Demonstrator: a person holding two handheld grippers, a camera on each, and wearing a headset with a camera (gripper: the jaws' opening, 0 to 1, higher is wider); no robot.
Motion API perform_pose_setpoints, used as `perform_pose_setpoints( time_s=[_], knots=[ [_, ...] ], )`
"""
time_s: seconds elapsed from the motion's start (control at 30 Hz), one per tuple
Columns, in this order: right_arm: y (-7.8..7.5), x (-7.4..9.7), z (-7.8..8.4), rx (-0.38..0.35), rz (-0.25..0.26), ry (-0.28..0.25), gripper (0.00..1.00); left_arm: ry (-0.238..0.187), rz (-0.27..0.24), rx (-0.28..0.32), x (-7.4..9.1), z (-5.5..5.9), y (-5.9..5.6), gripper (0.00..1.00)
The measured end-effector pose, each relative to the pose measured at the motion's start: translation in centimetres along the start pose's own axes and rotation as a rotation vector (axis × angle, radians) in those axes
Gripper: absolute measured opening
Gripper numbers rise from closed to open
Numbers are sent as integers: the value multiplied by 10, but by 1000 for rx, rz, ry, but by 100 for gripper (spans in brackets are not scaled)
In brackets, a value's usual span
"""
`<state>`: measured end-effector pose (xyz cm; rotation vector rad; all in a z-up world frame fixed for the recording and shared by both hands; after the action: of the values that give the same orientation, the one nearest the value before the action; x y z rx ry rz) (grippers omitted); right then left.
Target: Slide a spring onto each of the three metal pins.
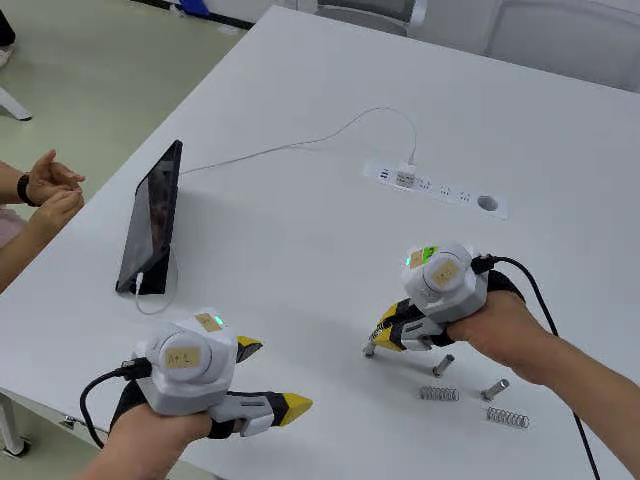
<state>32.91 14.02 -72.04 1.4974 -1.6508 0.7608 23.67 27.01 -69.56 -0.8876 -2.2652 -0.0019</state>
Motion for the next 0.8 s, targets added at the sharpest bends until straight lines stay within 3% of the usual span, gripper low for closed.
perform_pose_setpoints(
  time_s=[0.8],
  knots=[
    [5, -32, 15, 60, -29, 74, 13, 8, -15, 17, 3, 6, 2, 63]
  ],
)
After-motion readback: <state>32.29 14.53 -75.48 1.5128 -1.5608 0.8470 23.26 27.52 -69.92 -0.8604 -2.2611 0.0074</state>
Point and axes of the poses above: the centre of the closed fingertips' face, and the gripper's own axes: x roughly backward along the fingers, y roughly to its left, z roughly out of its underside, the point moved 3 cm from there along x, roughly backward along the fingers
